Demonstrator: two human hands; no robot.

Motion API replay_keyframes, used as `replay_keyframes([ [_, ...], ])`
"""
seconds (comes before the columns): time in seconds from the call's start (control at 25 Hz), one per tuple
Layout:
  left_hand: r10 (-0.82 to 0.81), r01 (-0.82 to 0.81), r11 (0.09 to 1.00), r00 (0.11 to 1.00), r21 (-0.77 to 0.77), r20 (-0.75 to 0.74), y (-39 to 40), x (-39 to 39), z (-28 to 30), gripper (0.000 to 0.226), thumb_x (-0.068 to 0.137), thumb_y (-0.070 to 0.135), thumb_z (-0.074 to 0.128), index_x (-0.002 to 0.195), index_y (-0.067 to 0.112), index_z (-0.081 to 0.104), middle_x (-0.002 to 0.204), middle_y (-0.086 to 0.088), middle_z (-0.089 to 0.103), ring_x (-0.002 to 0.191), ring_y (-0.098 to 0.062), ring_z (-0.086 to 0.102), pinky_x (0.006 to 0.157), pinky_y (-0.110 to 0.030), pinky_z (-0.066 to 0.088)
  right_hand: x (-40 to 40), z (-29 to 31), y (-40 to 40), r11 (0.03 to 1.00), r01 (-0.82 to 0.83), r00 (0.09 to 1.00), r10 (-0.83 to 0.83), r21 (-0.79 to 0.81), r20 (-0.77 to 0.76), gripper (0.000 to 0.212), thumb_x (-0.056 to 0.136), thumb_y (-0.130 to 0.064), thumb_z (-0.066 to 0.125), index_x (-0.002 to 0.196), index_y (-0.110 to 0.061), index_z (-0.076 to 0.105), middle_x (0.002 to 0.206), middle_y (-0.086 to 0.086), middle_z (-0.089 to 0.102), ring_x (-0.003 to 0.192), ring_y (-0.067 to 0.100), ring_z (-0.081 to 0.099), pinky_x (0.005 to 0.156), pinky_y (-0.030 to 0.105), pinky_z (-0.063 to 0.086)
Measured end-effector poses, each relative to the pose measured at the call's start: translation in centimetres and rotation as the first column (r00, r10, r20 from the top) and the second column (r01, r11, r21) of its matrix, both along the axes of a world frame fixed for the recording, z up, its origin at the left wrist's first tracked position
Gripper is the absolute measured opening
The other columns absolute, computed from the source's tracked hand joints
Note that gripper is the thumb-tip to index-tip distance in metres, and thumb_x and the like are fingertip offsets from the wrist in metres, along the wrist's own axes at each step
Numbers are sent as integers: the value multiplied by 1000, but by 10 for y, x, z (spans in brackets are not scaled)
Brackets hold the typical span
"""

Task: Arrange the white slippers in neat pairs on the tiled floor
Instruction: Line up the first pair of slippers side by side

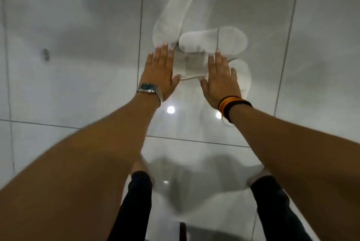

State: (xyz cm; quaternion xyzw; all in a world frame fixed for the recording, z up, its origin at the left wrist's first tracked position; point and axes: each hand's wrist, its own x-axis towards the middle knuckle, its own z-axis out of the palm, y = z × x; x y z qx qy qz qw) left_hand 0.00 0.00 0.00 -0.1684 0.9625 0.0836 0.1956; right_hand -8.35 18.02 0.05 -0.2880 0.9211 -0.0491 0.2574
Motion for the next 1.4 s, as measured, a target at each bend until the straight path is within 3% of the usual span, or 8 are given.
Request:
replay_keyframes([
  [0.24,-44,46,996,999,-75,28,-20,-58,-143,113,81,51,69,157,1,2,165,-21,2,153,-37,2,124,-52,7,-29,-151,17,999,22,1000,-21,37,-18,69,100,-28,39,159,-8,9,169,12,5,155,32,10,119,59,24],
  [0.48,89,-91,996,981,2,171,-25,-73,-190,138,63,51,85,157,2,-4,166,-18,-2,154,-35,1,124,-51,14,-64,-192,65,996,-24,995,31,82,-95,64,99,-38,36,156,-13,22,165,11,22,152,32,21,114,63,28],
  [0.76,64,-70,997,990,43,123,-8,-44,-164,84,77,49,75,141,3,44,139,-21,49,120,-41,52,100,-48,47,-64,-159,65,961,268,963,-266,70,-41,71,98,-39,43,157,-9,17,165,16,18,153,33,16,117,62,25],
  [0.88,21,-21,1000,1000,-17,-9,-11,-39,-157,60,91,34,59,142,6,44,139,-18,51,119,-38,54,97,-47,47,-1,-148,6,952,306,943,-302,-9,142,75,94,-39,51,156,-7,22,164,17,23,151,33,23,117,57,28],
  [1.0,-79,79,997,997,2,-1,-43,-47,-167,74,87,6,58,154,8,26,159,-17,30,143,-37,36,111,-50,41,49,-158,-44,930,363,895,-366,59,256,78,96,-47,47,156,-6,19,166,15,14,154,31,14,122,56,16],
  [1.16,-219,206,975,956,86,195,-67,-47,-180,83,90,1,55,159,13,9,167,-9,3,153,-33,11,120,-48,27,22,-185,-69,981,145,981,-159,128,110,90,90,-52,54,157,-7,14,168,16,0,155,33,1,120,62,11],
  [1.28,-118,118,993,988,3,95,-58,-19,-190,86,82,-5,63,156,9,20,165,-15,16,148,-39,24,113,-52,38,-19,-197,-60,989,-70,997,67,131,30,84,93,-44,52,159,-12,11,169,12,-4,155,34,-3,119,66,4],
  [1.4,23,-21,1000,996,-17,89,-51,14,-192,92,77,-4,73,154,8,25,161,-16,25,140,-39,35,106,-50,45,-17,-192,-51,988,-129,989,122,84,86,81,93,-36,54,159,-12,13,169,10,1,155,33,4,118,63,20],
])
